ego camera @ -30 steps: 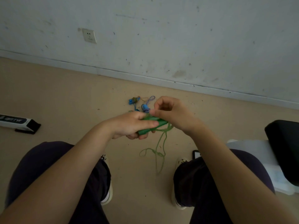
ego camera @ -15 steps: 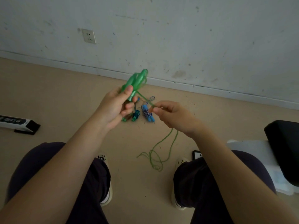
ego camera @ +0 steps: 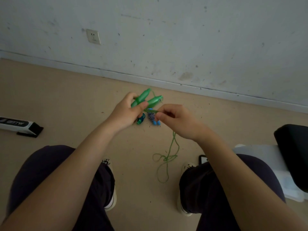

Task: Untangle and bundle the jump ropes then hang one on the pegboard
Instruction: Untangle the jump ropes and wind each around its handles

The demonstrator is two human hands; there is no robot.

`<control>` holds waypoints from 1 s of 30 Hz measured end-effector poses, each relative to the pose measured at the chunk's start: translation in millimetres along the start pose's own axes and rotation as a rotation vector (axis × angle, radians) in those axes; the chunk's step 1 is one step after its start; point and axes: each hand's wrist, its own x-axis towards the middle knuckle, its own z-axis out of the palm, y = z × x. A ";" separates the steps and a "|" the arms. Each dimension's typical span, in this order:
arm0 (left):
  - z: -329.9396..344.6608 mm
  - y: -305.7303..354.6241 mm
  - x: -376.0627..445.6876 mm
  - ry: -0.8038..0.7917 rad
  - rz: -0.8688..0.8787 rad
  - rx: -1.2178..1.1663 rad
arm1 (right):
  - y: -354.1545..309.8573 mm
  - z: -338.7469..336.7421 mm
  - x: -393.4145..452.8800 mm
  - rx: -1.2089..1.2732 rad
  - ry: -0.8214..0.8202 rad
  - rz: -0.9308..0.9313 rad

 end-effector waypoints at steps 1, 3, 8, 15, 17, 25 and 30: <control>1.4 0.6 -1.2 -0.024 -0.007 0.058 | 0.5 -3.4 0.3 -0.001 0.019 -0.024; 2.8 2.4 -4.0 -0.149 -0.042 0.096 | 3.1 -10.8 1.3 0.012 0.059 -0.070; 3.1 9.3 -14.0 -0.545 -0.207 -0.087 | 13.2 -17.7 4.2 0.061 0.189 -0.099; 12.6 15.1 -25.9 -0.818 -0.190 -0.174 | 13.2 0.1 5.0 0.167 0.055 -0.116; 12.4 15.2 -26.5 -0.802 -0.177 -0.171 | 14.5 3.4 5.8 0.163 0.040 -0.092; 12.7 10.2 -23.3 -0.498 -0.079 -0.087 | 17.8 10.0 8.9 0.086 0.164 -0.004; 11.7 7.7 -23.5 -0.535 -0.099 -0.059 | 14.8 5.5 7.5 0.200 0.184 -0.003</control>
